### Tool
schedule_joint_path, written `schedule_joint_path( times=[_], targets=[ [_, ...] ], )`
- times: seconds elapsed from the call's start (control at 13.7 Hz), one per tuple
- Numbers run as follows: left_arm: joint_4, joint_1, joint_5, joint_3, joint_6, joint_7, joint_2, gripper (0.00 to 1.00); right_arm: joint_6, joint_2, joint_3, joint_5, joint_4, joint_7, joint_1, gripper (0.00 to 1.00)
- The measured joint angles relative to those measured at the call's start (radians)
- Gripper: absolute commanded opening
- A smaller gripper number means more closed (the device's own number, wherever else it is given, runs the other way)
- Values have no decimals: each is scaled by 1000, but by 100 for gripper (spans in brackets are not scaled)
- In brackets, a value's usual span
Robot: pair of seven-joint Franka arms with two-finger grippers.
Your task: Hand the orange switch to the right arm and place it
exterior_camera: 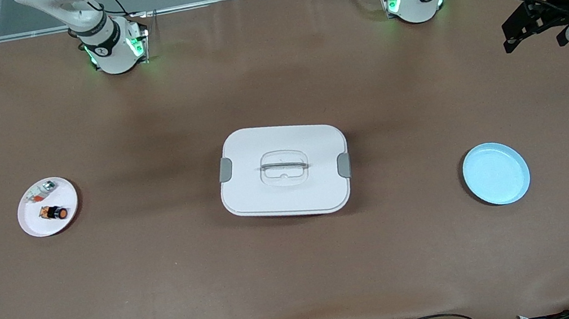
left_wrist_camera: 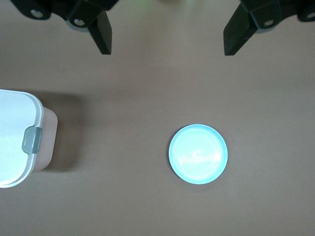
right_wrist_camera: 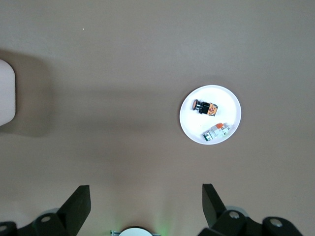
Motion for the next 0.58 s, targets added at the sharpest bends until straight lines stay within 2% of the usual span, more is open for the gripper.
schedule_joint_path(
  times=[0.22, 0.58],
  targets=[
    [4, 0, 0, 0, -5, 1, -4, 100, -22, -14, 5, 1, 3, 116, 1, 100],
    [12, 7, 0, 2, -7, -4, -4, 100, -36, -41, 8, 6, 7, 142, 11, 100]
  ],
)
